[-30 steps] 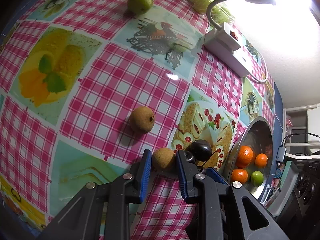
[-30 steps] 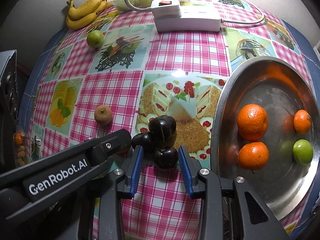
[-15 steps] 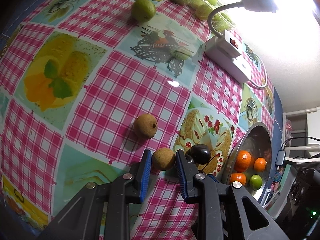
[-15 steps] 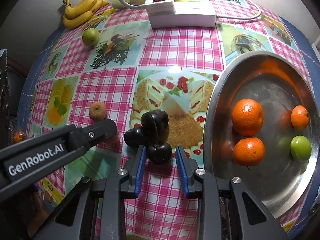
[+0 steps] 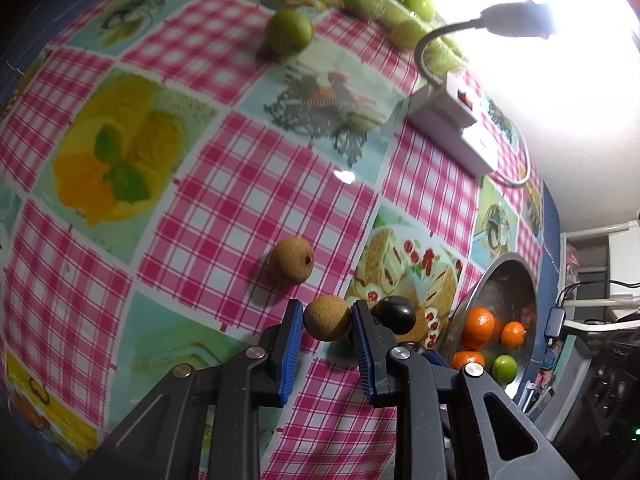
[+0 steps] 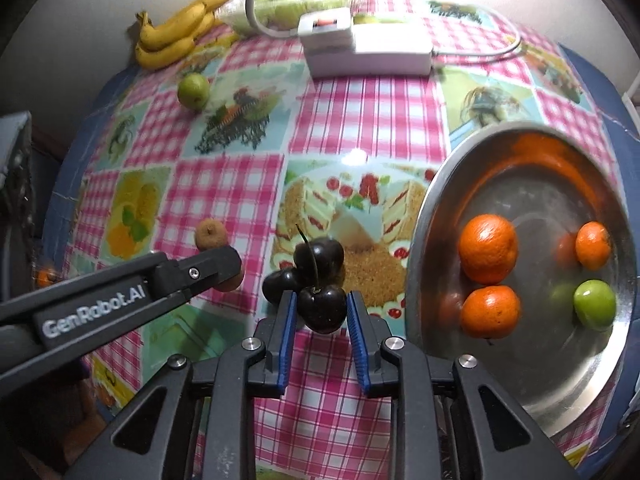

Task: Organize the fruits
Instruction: 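Carry the cherry in the right tool and kiwi in the left tool over the bowl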

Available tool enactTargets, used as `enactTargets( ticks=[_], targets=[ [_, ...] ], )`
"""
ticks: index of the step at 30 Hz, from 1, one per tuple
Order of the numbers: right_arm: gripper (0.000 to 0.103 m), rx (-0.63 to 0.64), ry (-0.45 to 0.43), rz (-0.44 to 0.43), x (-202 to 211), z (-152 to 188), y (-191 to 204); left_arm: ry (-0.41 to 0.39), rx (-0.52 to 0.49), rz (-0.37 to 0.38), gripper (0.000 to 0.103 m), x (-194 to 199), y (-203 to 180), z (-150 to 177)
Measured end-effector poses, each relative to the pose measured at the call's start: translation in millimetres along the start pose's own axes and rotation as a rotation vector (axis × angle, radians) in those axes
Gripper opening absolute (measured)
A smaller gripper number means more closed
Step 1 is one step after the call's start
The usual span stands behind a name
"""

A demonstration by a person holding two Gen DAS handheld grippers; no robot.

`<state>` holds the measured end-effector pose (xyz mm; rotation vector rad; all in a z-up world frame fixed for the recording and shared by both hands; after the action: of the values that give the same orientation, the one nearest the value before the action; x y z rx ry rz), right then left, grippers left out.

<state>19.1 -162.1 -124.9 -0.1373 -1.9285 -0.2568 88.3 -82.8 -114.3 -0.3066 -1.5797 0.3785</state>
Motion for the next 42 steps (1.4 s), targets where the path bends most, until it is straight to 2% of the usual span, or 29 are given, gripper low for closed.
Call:
enactTargets(
  ticks=[9,14,21,30,37,42],
  targets=[
    [0.026,-0.044,-0.089,0.03,35.4,-8.7,-18.7,-0.078,-0.02,0.021,0.027,23.1,-7.5,-6.9],
    [0.026,-0.113,-0.115,0.058,44.2,-9.0,-43.9,-0.095,-0.034,0.043,0.027,29.9,-14.7,-6.3],
    [0.026,-0.22,-0.128,0.104,54.0,0.8,-86.1,-0.094,-0.111,0.046,0.027,31.1,-40.2,6.2],
    [0.027,-0.34,-0.136,0.147,65.8,20.1,-132.5,-0.048,-0.273,0.052,0.027,21.4,-88.3,48.8],
    [0.027,-0.397,-0.18,0.163,85.1,30.7,-149.3,-0.001,-0.409,0.05,0.027,8.2,-121.0,87.2],
    [0.027,-0.416,-0.165,0.159,83.0,38.2,-155.8,0.056,-0.482,0.047,0.027,-7.1,-134.3,114.4]
  ],
)
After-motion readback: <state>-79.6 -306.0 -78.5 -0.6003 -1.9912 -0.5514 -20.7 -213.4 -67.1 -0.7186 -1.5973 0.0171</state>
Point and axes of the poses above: each gripper's, at about its wrist camera, not at the fingertips, and x roughly against the way its jaws point, y to its left, z to its underside, the point moved 8 cm from there along -x, roughly the way its jaws point, and after that the axes turned 9 degrees about x, right-handed, at the moved point
